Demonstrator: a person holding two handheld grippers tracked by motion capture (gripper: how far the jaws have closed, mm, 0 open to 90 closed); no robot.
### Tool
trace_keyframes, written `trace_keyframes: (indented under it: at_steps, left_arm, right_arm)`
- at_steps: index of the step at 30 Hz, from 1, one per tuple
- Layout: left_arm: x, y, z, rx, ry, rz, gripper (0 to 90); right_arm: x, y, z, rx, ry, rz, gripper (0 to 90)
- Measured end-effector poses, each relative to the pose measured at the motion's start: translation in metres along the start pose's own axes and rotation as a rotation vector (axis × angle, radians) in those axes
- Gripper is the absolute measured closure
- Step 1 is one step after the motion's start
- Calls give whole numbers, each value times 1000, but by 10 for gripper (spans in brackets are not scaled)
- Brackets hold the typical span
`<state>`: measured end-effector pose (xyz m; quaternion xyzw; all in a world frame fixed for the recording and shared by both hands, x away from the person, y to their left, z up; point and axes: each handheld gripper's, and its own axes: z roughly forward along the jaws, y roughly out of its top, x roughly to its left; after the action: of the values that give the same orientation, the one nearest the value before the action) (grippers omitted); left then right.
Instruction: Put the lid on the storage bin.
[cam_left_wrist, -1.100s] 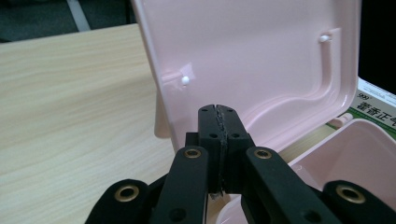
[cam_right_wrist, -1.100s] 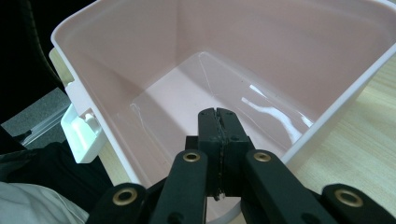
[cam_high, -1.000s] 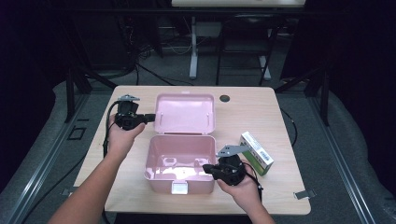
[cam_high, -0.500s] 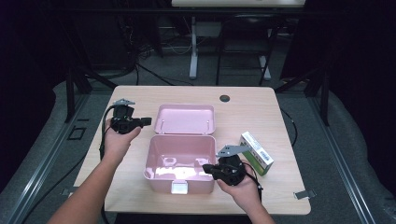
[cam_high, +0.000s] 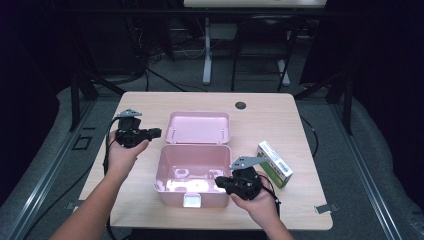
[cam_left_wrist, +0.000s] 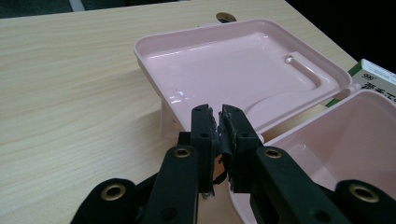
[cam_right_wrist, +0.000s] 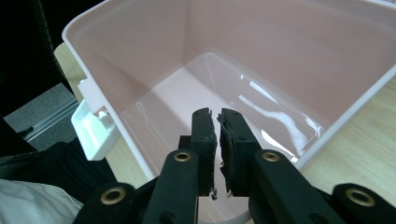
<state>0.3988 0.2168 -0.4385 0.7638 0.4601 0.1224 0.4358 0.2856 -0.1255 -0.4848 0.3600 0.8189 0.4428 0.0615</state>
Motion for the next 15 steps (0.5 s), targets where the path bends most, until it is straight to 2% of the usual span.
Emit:
trace_keyframes:
  at_steps: [8, 15]
  left_arm:
    - [-4, -7, -10, -16, -13, 6, 771]
    - [-10, -18, -21, -17, -12, 33, 705]
  right_arm:
    - [0, 3, -8, -22, -7, -2, 826]
    - [-2, 3, -13, -44, -12, 18, 760]
